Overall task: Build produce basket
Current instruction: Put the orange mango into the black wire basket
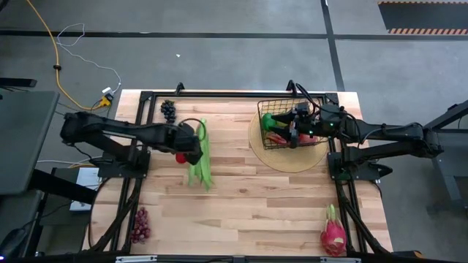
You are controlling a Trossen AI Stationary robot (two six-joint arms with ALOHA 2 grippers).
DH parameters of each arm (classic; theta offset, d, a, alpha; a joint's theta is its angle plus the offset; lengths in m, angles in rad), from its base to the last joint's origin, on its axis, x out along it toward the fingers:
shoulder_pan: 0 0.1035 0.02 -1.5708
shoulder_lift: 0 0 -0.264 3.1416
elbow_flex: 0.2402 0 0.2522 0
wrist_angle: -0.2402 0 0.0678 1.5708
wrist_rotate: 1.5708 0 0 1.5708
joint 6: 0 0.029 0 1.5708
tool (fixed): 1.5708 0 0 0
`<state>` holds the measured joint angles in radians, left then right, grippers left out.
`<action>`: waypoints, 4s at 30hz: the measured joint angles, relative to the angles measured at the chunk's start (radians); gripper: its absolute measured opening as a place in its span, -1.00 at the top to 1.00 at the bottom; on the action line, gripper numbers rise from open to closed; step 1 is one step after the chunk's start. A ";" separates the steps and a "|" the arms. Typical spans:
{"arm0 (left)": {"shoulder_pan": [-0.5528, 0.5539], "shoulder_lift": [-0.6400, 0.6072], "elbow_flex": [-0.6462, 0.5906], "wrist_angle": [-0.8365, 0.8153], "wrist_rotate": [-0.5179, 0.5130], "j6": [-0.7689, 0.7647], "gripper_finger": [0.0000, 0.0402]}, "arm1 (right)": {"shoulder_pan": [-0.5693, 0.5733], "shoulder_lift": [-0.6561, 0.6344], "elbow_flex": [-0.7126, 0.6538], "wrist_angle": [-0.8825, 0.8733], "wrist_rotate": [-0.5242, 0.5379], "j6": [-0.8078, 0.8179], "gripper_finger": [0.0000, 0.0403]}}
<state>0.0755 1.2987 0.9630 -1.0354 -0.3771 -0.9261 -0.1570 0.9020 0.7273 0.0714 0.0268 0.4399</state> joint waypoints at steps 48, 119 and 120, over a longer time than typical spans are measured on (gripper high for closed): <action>0.182 0.128 -0.096 0.038 0.169 0.108 -0.43 | 0.000 0.000 0.000 -0.008 0.000 0.033 -0.36; 0.105 -0.216 -0.056 0.993 0.322 0.518 -0.10 | 0.065 0.137 -0.001 0.349 -0.038 -0.003 -0.36; 0.105 -0.193 -0.056 1.018 0.336 0.518 -0.10 | 0.074 0.153 -0.001 0.380 -0.039 -0.002 -0.36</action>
<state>0.1805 1.1053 0.9070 -0.0173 -0.0415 -0.4083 -0.0834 1.0550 0.7261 0.4514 -0.0120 0.4382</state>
